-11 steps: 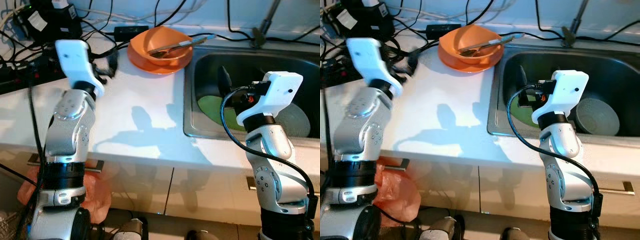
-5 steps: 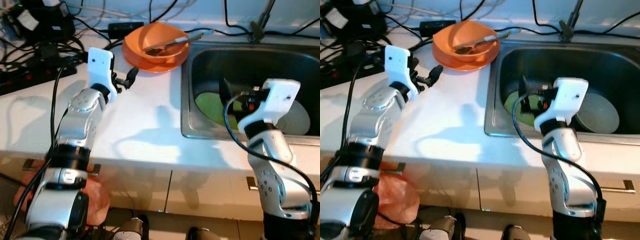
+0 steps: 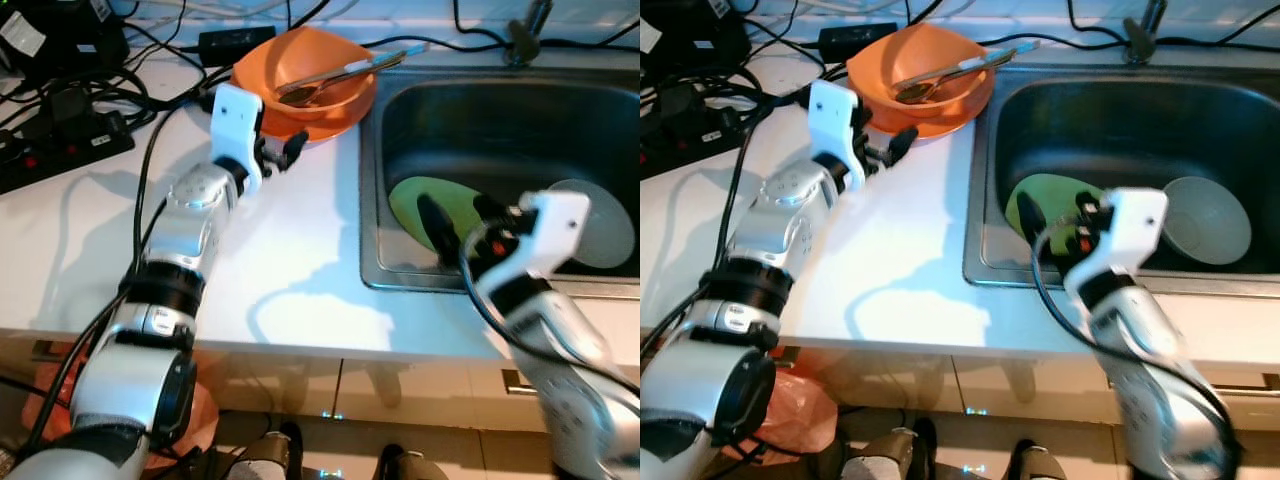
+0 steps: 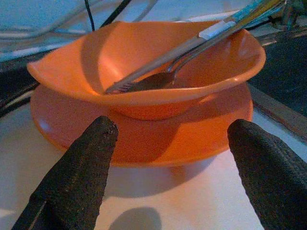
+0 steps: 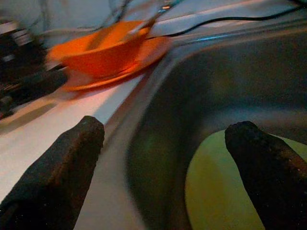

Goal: Kitchen organization

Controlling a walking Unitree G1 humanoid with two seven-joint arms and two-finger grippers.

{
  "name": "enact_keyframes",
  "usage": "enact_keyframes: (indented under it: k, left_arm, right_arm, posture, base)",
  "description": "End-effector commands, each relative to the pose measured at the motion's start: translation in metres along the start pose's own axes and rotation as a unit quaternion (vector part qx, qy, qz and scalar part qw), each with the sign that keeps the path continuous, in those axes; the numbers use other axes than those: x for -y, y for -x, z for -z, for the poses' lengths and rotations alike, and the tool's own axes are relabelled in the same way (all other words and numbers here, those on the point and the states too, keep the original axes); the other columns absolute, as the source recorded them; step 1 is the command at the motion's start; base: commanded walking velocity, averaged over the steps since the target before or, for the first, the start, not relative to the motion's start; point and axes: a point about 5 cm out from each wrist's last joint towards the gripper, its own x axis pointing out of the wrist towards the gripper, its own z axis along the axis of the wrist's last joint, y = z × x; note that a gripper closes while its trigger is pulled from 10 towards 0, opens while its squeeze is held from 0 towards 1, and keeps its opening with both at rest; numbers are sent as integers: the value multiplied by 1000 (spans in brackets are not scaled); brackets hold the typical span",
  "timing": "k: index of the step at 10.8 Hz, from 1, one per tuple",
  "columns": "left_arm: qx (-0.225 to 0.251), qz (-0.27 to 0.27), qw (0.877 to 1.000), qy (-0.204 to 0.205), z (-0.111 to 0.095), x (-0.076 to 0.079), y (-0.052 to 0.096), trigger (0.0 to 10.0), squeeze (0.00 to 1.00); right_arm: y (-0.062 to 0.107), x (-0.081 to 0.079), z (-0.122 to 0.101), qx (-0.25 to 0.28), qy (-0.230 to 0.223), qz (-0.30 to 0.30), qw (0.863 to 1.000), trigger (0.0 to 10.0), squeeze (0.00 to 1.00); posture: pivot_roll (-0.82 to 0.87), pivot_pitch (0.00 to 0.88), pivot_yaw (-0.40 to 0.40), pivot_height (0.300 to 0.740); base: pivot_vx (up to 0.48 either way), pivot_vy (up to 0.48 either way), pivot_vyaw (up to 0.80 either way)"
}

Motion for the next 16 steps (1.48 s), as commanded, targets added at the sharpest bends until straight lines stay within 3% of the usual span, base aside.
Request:
enact_keyframes:
  k: [1,4,7,9,11,12,14,16]
  left_arm:
    - [0,7,1000,-6,-1,1,-1,10000,0]
    - [6,31,999,-21,-1,5,-5,10000,0]
    - [10,53,998,-35,-2,8,-10,10000,0]
    - [49,55,997,-40,-18,10,-12,10000,0]
    - [31,75,995,-53,-11,14,-13,10000,0]
    - [27,68,996,-60,-11,11,-14,10000,0]
    - [45,72,994,-63,-21,11,-16,10000,0]
    - [49,80,992,-80,-24,13,-19,10000,0]
  right_arm:
    - [4,-2,-5,6,-3,-12,1000,10000,0]
    - [18,-7,-26,9,-28,-99,995,10000,0]
    - [33,-28,-30,-17,-53,-208,977,10000,0]
    - [36,-27,-29,-24,-46,-208,977,10000,0]
    - [38,-30,-30,-29,-49,-219,974,10000,0]
    - [41,-37,-32,-26,-71,-242,967,10000,0]
    - [47,-49,-32,-25,-90,-272,958,10000,0]
    - [42,-49,-34,-16,-91,-264,960,10000,0]
  posture:
    - [-3,249,70,740]
    - [-30,258,74,740]
    - [-35,270,79,740]
    - [-38,275,86,740]
    - [-40,278,88,740]
    - [-41,279,89,740]
    - [-43,281,93,740]
    - [-43,284,91,740]
  base:
    - [0,0,0]
    - [0,0,0]
    - [0,0,0]
    - [0,0,0]
    - [0,0,0]
    - [0,0,0]
    - [0,0,0]
    - [0,0,0]
